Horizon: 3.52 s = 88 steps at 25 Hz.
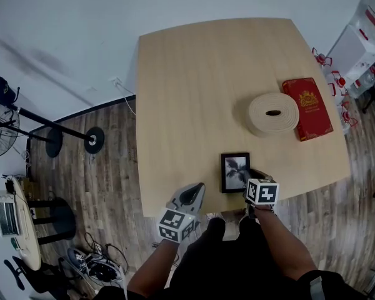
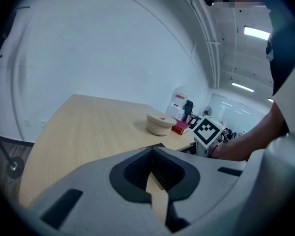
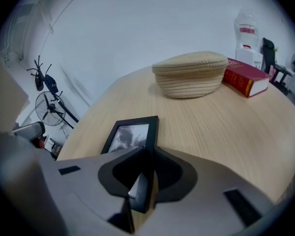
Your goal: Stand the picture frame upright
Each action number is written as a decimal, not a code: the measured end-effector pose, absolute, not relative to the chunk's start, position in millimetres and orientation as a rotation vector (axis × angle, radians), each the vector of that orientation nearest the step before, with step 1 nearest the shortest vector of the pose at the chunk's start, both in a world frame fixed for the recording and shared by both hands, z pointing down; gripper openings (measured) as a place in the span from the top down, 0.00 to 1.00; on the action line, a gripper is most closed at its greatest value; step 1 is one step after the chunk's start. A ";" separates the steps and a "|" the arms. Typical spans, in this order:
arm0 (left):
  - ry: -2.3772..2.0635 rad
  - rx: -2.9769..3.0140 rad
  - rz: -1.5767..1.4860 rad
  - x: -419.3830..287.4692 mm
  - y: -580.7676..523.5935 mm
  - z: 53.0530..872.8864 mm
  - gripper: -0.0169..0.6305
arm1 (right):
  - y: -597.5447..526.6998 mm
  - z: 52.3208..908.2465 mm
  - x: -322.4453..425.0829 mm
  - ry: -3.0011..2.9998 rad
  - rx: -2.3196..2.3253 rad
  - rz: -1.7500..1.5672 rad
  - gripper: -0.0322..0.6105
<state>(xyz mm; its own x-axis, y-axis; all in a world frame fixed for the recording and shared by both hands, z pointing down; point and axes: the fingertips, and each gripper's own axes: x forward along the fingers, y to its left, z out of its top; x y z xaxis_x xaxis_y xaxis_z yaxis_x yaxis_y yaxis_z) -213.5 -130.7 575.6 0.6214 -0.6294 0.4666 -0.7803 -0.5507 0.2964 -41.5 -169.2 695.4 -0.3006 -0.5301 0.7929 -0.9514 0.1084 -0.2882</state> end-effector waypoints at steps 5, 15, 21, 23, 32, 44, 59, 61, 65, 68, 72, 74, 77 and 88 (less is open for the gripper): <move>-1.121 2.352 0.423 -213.9 -126.6 579.5 0.97 | -171.8 682.2 -42.9 -1.945 1.415 0.945 0.85; -1.121 2.359 0.423 -202.3 -124.9 576.9 0.97 | -172.8 650.9 -37.8 -2.066 1.438 0.812 0.85; -1.116 2.364 0.434 -190.8 -124.2 574.0 0.97 | -179.8 618.8 -20.1 -2.155 1.509 0.760 0.85; -1.114 2.365 0.439 -185.9 -123.5 573.9 0.97 | -183.2 611.1 -11.2 -2.176 1.536 0.747 0.85; -1.099 2.374 0.452 -155.0 -119.9 572.1 0.97 | -195.0 590.3 31.6 -2.235 1.621 0.714 0.84; -1.121 2.348 0.483 -108.7 -110.3 572.8 0.97 | -223.4 585.4 100.8 -2.275 1.646 0.647 0.84; -1.099 2.342 0.527 -53.8 -107.8 579.2 0.97 | -251.6 609.8 137.5 -2.306 1.650 0.668 0.84; -1.097 2.340 0.529 -48.7 -107.4 580.9 0.97 | -254.0 613.5 137.9 -2.309 1.653 0.666 0.84; -1.108 2.340 0.524 -43.8 -109.9 580.6 0.97 | -259.8 622.2 137.2 -2.289 1.653 0.670 0.84; -1.123 2.333 0.519 -46.3 -110.5 578.3 0.97 | -261.8 626.5 135.0 -2.267 1.652 0.678 0.85; -1.142 2.319 0.516 -52.5 -107.6 579.9 0.97 | -263.9 628.6 132.8 -2.254 1.658 0.674 0.85; -1.150 2.313 0.514 -55.7 -106.9 580.7 0.97 | -265.6 628.8 132.5 -2.248 1.670 0.672 0.85; -1.159 2.310 0.508 -58.8 -106.1 579.7 0.97 | -267.1 630.4 132.1 -2.231 1.687 0.668 0.85; -1.168 2.306 0.493 -62.0 -105.8 579.8 0.97 | -270.5 632.9 135.6 -2.175 1.773 0.651 0.84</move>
<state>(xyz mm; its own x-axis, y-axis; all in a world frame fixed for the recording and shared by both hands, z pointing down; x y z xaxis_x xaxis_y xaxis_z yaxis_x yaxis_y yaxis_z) -62.0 -105.8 579.8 0.5656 -0.6367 0.5242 -0.8196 -0.5040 0.2723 135.6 -270.5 632.9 -0.2215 -0.8553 0.4684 -0.9720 0.1551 -0.1764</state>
